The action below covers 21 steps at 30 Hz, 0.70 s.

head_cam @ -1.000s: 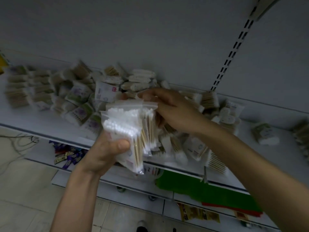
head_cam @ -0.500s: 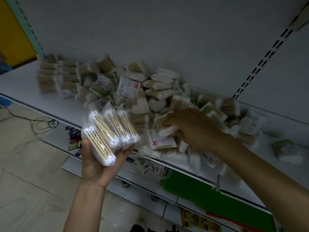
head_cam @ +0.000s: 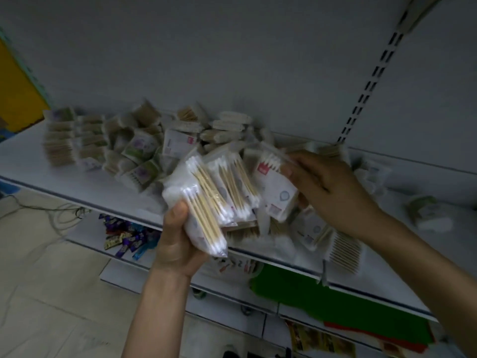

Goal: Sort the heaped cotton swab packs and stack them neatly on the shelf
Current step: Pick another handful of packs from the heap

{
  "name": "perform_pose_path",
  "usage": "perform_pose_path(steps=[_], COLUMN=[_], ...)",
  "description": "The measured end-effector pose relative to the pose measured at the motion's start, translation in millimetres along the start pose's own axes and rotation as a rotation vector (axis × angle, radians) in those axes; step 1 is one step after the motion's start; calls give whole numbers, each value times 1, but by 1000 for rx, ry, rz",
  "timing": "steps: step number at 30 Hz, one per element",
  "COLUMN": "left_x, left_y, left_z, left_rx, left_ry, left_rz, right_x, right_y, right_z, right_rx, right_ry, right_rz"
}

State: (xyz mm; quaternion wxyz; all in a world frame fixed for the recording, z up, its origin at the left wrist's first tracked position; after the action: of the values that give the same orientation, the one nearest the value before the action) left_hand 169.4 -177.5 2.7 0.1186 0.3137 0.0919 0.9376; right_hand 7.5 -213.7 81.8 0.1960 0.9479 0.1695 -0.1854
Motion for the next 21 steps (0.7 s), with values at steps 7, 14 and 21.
perform_pose_path(steps=[7, 14, 21], left_x=[123, 226, 291], left_y=[17, 14, -5], left_z=[-77, -195, -275], left_rx=[-207, -357, -454], left_ry=[19, -143, -182], left_rz=[-270, -79, 55], right_x=[-97, -250, -356], right_y=[-69, -184, -251], right_z=[23, 78, 107], right_rx=[164, 386, 422], right_ry=[-61, -352, -543], right_rz=[22, 53, 87])
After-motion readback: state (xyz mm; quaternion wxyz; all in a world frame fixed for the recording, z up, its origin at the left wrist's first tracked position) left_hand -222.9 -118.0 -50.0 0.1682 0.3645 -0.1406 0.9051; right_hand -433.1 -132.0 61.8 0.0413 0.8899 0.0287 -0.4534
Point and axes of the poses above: each hand's wrist, its own y-axis towards the middle knuckle, its own x-axis out of the palm, z = x × y, the point moved 10 cm from there along y, towards the middle knuckle, and after that the axes turned 13 degrees about y, right-handed, at the moved point
